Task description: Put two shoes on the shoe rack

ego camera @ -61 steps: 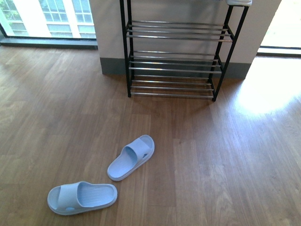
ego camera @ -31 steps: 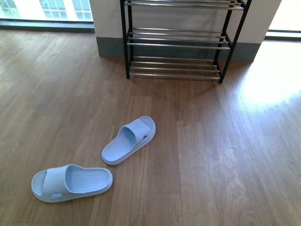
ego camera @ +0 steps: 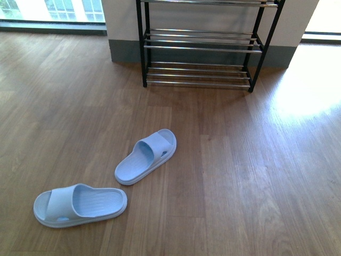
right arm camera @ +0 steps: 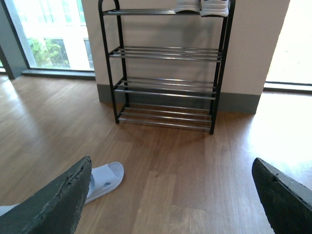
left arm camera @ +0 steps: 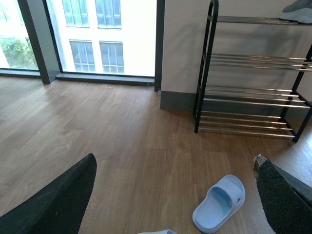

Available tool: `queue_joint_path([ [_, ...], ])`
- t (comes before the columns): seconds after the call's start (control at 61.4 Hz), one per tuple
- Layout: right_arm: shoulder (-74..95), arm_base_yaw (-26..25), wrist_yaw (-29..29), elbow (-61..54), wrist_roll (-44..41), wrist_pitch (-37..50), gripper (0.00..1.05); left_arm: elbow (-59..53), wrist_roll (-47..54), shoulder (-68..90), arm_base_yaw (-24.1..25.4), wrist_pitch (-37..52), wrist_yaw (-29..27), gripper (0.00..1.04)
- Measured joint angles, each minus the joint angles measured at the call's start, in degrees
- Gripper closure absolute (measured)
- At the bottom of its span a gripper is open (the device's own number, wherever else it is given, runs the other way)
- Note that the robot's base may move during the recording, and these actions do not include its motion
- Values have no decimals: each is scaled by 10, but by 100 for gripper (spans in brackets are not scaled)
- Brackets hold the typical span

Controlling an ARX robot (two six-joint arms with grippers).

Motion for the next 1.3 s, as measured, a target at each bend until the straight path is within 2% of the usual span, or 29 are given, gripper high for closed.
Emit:
queue_joint_path([
  [1.205,0,0,-1,0,0,0,9,0,0,0,0,0,-2,9],
  [1.254,7,16,56,2,1,-9,9,0,0,0,0,0,-1,9],
  [1.286,24,47,145,3,5,-23,9,0,0,0,0,0,-1,9],
  [1.302,33,57,171,3,4,-24,9,0,0,0,0,0,-2,9],
])
